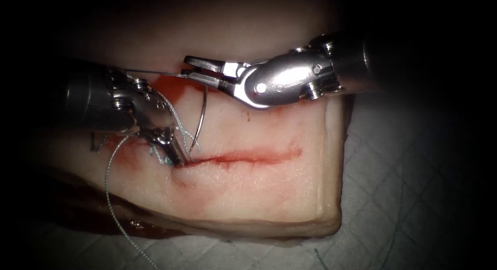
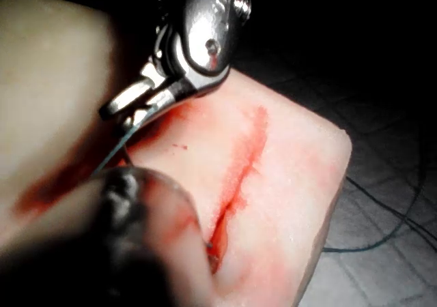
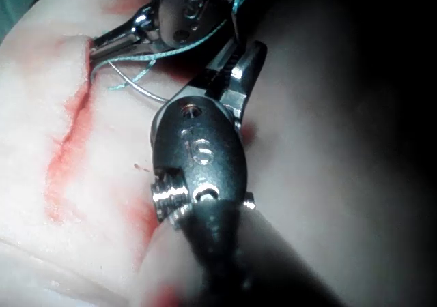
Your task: Wound Closure
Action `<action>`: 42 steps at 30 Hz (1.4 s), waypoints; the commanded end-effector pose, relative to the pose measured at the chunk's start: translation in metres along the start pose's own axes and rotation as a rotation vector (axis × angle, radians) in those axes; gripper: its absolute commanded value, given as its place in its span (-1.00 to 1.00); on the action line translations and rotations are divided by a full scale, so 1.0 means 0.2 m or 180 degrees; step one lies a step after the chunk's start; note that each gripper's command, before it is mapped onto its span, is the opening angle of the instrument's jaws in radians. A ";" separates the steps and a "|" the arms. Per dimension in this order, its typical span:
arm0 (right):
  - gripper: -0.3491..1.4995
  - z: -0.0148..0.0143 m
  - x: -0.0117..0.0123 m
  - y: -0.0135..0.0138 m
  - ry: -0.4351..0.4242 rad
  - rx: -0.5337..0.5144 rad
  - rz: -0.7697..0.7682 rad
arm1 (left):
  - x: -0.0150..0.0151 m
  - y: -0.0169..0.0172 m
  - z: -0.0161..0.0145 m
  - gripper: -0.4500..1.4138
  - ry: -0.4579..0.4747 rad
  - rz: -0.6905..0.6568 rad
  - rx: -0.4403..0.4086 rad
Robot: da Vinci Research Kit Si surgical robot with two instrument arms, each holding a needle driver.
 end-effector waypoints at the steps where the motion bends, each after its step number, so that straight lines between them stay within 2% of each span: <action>1: -1.00 0.005 0.002 0.001 -0.0008 -0.0006 -0.0030 | -0.002 0.002 0.002 -1.00 -0.0001 0.0004 -0.0002; 20: -1.00 0.005 0.003 0.008 -0.0004 -0.0038 0.0182 | -0.002 0.002 0.002 -1.00 0.0000 0.0005 -0.0001; 29: -1.00 0.004 0.002 0.005 0.0007 -0.0041 0.0217 | -0.002 0.002 0.002 -1.00 0.0000 -0.0013 -0.0002; 34: -1.00 0.003 0.000 0.001 0.0002 -0.0038 -0.0005 | -0.002 0.002 0.002 -1.00 0.0000 -0.0014 -0.0002; 42: -1.00 0.002 0.000 0.000 0.0001 -0.0038 -0.0055 | -0.002 0.001 0.002 -1.00 0.0000 -0.0013 -0.0001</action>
